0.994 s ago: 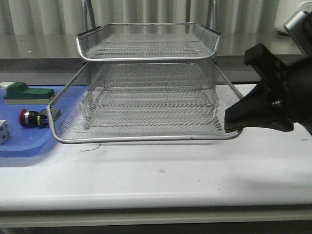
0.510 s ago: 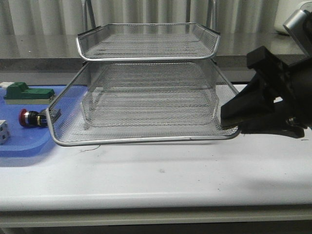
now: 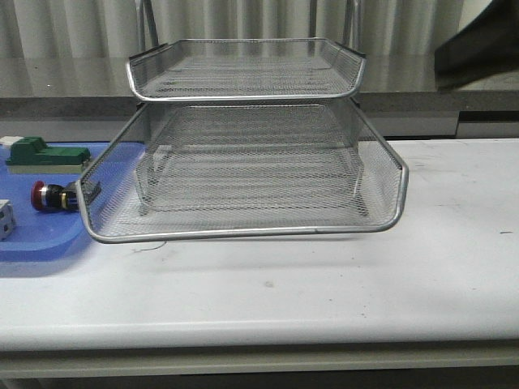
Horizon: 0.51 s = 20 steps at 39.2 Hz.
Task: Place button on rack with both arms
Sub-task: 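Release the tray and lift the right gripper away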
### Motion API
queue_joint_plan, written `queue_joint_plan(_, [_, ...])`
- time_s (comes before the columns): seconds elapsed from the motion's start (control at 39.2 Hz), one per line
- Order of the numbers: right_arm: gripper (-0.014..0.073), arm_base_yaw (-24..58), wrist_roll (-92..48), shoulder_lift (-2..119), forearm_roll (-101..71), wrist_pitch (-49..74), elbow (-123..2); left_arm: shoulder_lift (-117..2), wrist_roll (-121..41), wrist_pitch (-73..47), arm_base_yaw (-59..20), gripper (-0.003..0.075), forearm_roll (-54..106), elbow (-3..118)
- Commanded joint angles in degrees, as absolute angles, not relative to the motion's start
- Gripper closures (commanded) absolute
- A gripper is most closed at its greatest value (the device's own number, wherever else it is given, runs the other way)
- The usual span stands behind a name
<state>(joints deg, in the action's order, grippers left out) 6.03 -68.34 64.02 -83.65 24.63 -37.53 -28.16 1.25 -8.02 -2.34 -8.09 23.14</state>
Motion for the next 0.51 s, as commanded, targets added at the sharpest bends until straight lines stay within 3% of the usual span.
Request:
queue_joint_plan(0.0, [0.0704,5.6,-62.4,60.6,-74.5,25.0,-42.2,-28.7,1.4,-3.1,-2.7,0.0041,-7.6,25.3])
queue_joint_plan(0.31, [0.0704,5.7,-32.9,51.6,-31.5,23.6,-44.8,-28.7,1.4,-3.1,-2.7,0.0041,-7.6,25.3])
queue_joint_plan(0.48, [0.0704,6.1,-16.8,40.5,-12.9,22.7,-40.7,-28.7,1.4,-3.1,-2.7,0.0041,-7.6,25.3])
